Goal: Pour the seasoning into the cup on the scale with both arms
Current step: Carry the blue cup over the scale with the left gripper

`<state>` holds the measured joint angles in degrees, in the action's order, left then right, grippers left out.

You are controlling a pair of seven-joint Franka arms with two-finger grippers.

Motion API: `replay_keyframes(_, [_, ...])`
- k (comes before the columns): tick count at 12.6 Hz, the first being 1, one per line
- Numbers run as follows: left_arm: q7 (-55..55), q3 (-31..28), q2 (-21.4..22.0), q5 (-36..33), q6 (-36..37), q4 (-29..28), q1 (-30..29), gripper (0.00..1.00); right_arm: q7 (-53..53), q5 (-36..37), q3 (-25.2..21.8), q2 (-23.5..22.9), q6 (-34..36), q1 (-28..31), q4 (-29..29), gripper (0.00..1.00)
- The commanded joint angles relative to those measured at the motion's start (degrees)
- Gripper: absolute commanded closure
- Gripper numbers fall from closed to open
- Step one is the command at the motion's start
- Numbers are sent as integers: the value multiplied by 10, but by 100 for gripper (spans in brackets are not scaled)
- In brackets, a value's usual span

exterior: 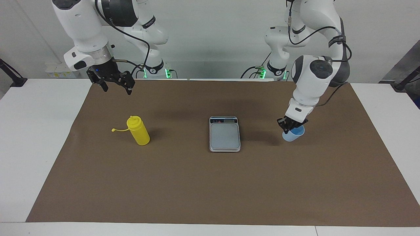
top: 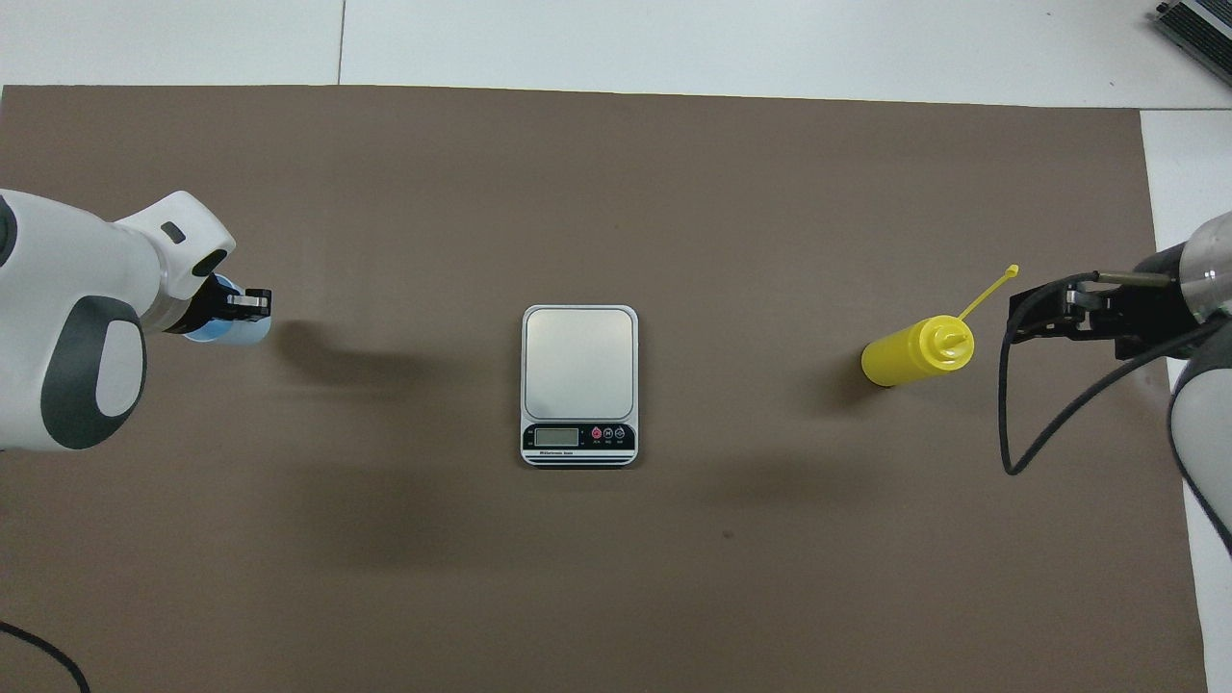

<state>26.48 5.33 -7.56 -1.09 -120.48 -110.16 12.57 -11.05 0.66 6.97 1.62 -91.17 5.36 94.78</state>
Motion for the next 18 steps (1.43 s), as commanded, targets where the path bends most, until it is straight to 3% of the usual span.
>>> replay_keyframes(1, [91, -8, -8, -8, 19, 18, 50, 100, -7, -5, 3, 10, -7, 5, 14, 0])
replay_keyframes(6, [259, -8, -8, -8, 22, 32, 139, 100, -7, -5, 3, 11, -3, 6, 14, 0])
replay_keyframes(11, [318, -8, -18, -7, 52, 74, 187, 100, -6, -5, 1, 10, -5, 13, 14, 0])
replay_keyframes(18, [350, -10, -96, -9, 124, 192, 216, 100, -5, -5, 1, 10, -12, 13, 16, 0])
